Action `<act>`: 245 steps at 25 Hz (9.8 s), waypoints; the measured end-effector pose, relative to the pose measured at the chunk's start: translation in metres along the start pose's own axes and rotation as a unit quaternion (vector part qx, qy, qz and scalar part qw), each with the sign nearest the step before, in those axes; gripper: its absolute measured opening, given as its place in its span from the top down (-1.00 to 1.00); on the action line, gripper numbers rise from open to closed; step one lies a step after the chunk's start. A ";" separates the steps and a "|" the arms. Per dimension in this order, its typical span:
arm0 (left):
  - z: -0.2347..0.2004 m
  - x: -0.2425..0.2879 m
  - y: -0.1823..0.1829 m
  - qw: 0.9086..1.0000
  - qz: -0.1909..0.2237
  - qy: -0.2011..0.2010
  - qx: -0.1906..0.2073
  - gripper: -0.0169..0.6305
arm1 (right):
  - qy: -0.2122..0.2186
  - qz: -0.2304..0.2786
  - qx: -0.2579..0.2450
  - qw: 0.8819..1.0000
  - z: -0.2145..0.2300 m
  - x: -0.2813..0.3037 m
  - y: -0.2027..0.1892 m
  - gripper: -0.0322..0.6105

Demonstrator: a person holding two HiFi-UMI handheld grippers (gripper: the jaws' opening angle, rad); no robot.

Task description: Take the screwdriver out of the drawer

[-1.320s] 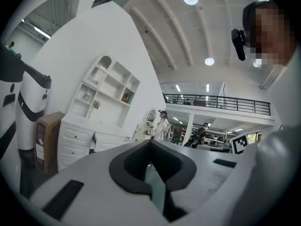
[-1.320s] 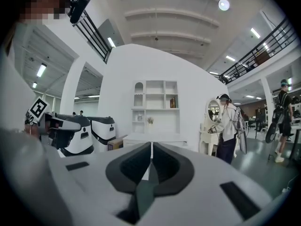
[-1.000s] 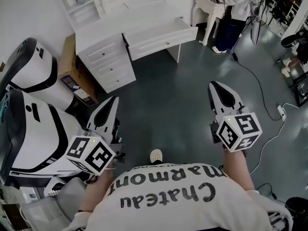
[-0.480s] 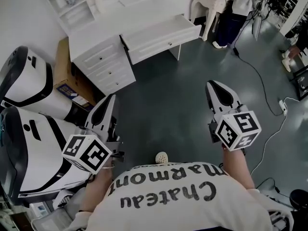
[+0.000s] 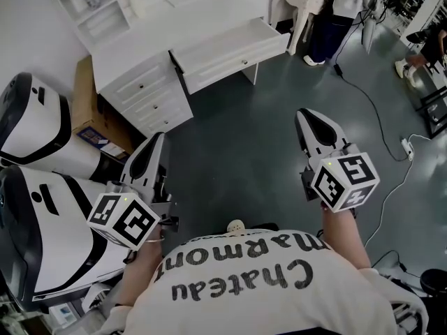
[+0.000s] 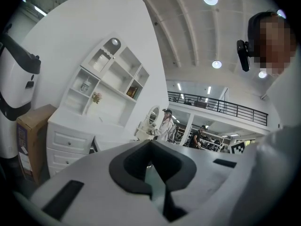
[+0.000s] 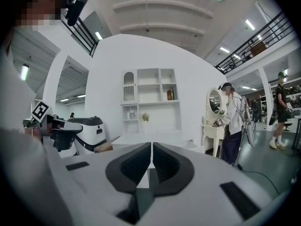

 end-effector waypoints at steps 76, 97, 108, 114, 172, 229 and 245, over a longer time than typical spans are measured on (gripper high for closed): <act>-0.237 0.346 0.013 0.956 -0.070 0.263 -0.111 0.88 | 0.242 -0.288 -0.188 0.908 0.217 0.604 -0.103 0.81; -0.248 0.322 0.000 0.936 -0.094 0.319 -0.117 0.88 | 0.527 -0.566 -0.301 0.558 0.233 0.659 -0.187 0.44; -0.255 0.298 -0.006 0.925 -0.087 0.348 -0.127 0.88 | 0.579 -0.599 -0.374 0.407 0.233 0.657 -0.228 0.45; -0.256 0.299 0.000 0.929 -0.074 0.338 -0.128 0.88 | 0.565 -0.608 -0.402 0.386 0.237 0.654 -0.240 0.51; -0.215 0.273 0.041 0.936 -0.014 0.345 -0.063 0.88 | 0.535 -0.603 -0.408 0.428 0.238 0.600 -0.242 0.66; -0.111 0.412 0.126 0.998 0.041 0.022 0.044 0.88 | 0.199 0.002 0.007 0.980 0.230 0.446 0.110 0.65; -0.119 0.372 0.103 0.999 0.032 0.024 0.026 0.88 | 0.165 0.053 0.079 0.982 0.199 0.393 0.091 0.65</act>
Point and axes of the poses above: the fingertips, and each gripper's own axes: x forward along the fingers, z to its right, y out of its top, the point moved 6 cm from there along -x, backward along the fingers, and after that the axes turned 3 degrees about -x, right-handed, at the moved point
